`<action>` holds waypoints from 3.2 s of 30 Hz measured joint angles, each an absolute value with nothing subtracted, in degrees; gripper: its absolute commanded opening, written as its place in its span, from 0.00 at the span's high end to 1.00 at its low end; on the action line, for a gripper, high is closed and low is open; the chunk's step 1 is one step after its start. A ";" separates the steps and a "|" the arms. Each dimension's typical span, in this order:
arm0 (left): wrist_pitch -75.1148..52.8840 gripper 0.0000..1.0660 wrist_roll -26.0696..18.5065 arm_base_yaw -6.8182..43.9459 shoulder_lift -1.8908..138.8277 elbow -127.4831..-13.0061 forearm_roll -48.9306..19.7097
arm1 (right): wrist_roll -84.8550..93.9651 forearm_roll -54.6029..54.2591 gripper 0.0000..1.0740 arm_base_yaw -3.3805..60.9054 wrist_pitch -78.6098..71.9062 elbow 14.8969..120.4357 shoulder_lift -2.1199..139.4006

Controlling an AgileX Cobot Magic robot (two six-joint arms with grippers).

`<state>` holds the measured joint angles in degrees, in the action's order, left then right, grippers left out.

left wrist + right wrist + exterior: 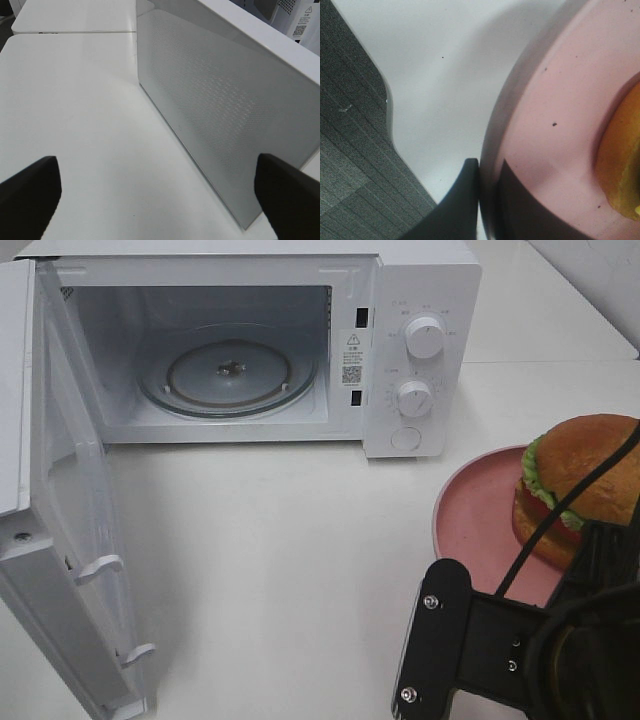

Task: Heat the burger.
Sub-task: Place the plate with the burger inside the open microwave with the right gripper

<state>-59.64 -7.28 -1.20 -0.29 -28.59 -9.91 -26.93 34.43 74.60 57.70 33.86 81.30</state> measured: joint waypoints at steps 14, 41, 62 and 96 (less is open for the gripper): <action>-59.64 0.06 -7.28 -1.20 -0.29 -28.59 -9.91 | -15.47 34.43 1.00 74.66 55.75 33.86 81.30; -59.64 0.06 -7.28 -1.20 -0.29 -28.59 -9.91 | 1.95 38.73 1.00 74.66 42.97 33.86 81.30; -59.64 0.06 -7.28 -1.20 -0.29 -28.59 -9.91 | 22.12 37.93 1.00 67.21 31.63 33.58 81.30; -59.64 0.06 -7.28 -1.20 -0.29 -28.59 -9.91 | 79.87 7.16 1.00 46.29 25.90 37.82 81.42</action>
